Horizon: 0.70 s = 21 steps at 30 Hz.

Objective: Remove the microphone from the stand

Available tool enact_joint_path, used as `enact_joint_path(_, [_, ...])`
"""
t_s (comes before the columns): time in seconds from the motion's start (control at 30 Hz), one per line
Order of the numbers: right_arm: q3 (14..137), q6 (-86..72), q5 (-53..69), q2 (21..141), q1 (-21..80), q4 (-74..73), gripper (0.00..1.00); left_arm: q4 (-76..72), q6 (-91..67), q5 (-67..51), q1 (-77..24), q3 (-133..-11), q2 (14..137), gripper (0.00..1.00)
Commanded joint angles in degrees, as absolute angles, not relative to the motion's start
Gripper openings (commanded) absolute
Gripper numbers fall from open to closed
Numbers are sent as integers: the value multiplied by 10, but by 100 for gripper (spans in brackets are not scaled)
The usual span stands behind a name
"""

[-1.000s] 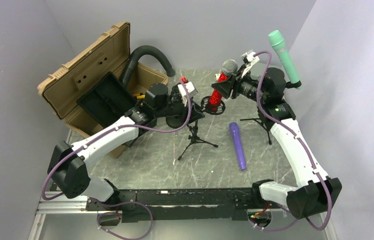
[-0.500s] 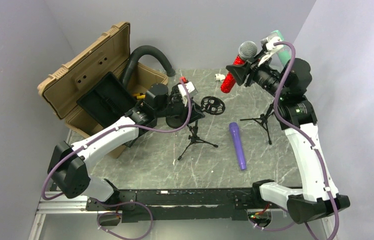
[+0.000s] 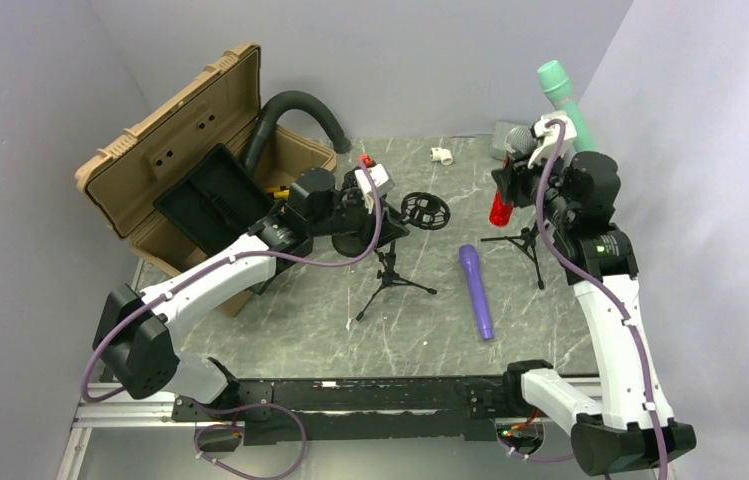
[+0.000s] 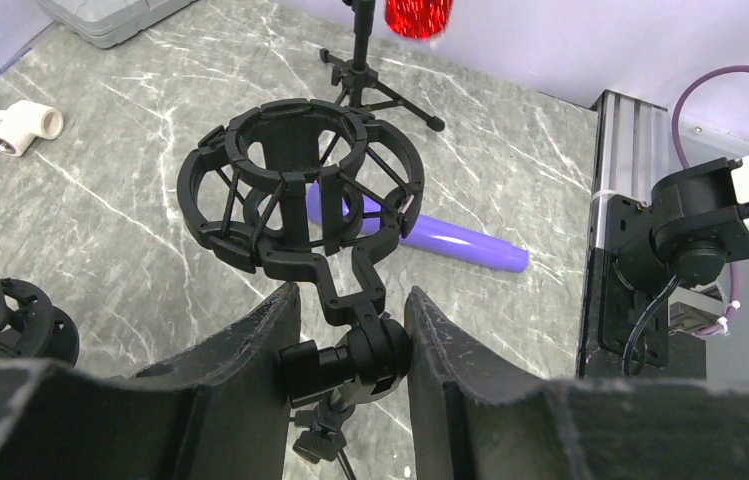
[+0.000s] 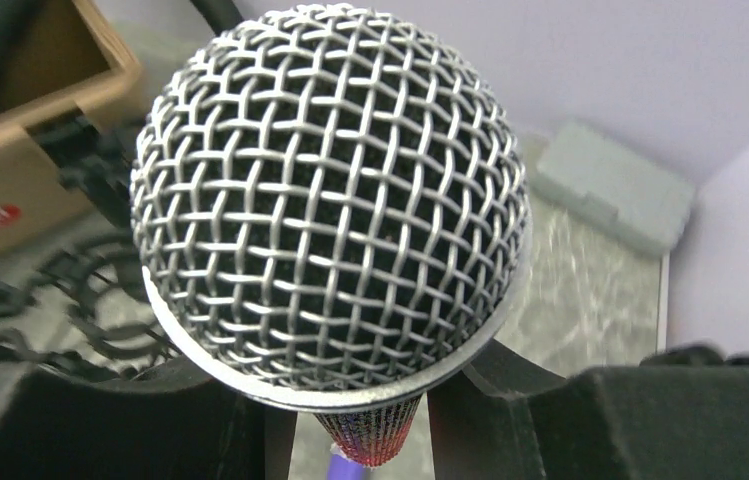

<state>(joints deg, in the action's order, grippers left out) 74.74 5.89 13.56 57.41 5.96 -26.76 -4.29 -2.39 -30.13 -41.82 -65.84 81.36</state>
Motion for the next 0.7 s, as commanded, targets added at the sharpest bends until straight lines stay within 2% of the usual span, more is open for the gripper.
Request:
enact_joint_path(0.0, [678, 77, 103, 566, 43, -293, 0, -55, -7, -290, -417, -651, 791, 0])
enact_joint_path(0.33, [551, 93, 88, 641, 31, -319, 0, -59, 13, -289, -418, -640, 785, 0])
enact_joint_path(0.67, [559, 120, 73, 745, 3, -372, 0, -61, 18, -290, -417, -636, 774, 0])
